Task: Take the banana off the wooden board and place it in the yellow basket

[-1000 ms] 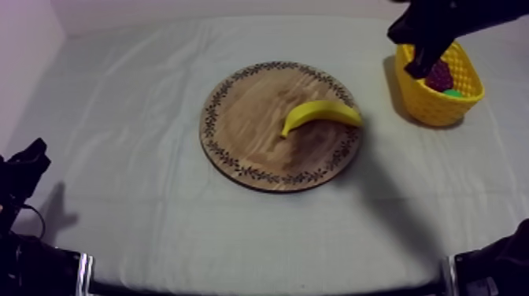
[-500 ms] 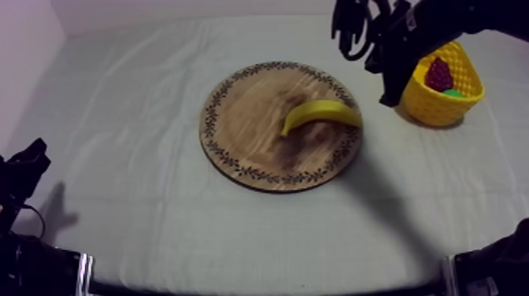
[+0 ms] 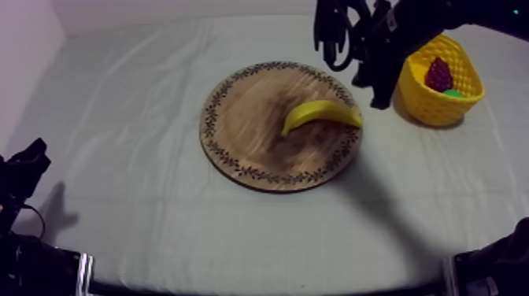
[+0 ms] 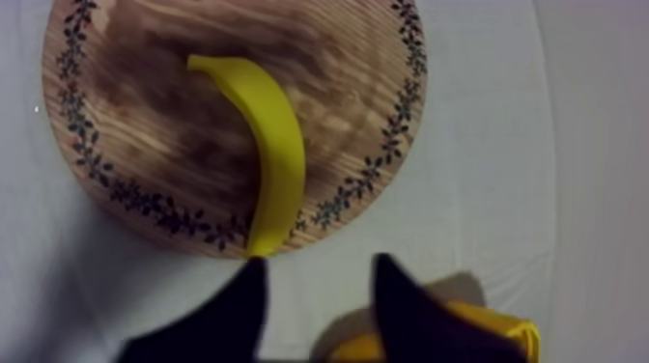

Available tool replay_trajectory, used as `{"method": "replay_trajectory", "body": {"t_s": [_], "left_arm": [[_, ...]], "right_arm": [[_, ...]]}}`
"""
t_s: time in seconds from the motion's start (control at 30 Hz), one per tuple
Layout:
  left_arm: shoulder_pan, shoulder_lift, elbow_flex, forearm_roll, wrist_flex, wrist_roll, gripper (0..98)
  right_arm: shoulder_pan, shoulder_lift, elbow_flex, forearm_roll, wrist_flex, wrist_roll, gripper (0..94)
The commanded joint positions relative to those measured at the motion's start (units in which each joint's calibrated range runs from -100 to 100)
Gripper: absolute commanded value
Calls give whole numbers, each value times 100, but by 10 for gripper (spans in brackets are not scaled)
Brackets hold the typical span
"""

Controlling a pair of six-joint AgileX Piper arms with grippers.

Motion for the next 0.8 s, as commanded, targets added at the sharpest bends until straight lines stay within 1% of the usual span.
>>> {"method": "replay_trajectory", "body": {"t_s": [0.0, 0.07, 0.13, 0.37, 0.5, 0.77], "left_arm": [[-1, 3, 4, 0, 0, 1, 1], [-1, 3, 4, 0, 0, 1, 1], [-1, 3, 4, 0, 0, 1, 1], [-1, 3, 4, 0, 0, 1, 1], [-1, 3, 4, 0, 0, 1, 1], [-1, 3, 4, 0, 0, 1, 1]], "right_arm": [[16, -44, 36, -98, 6, 144, 734], [34, -96, 64, -179, 16, 249, 786], [42, -141, 77, -234, 19, 313, 813], [11, -145, 98, -266, -30, 302, 822], [-7, 14, 121, -203, -145, 200, 799], [-25, 654, 195, 34, -507, -112, 788]]}}
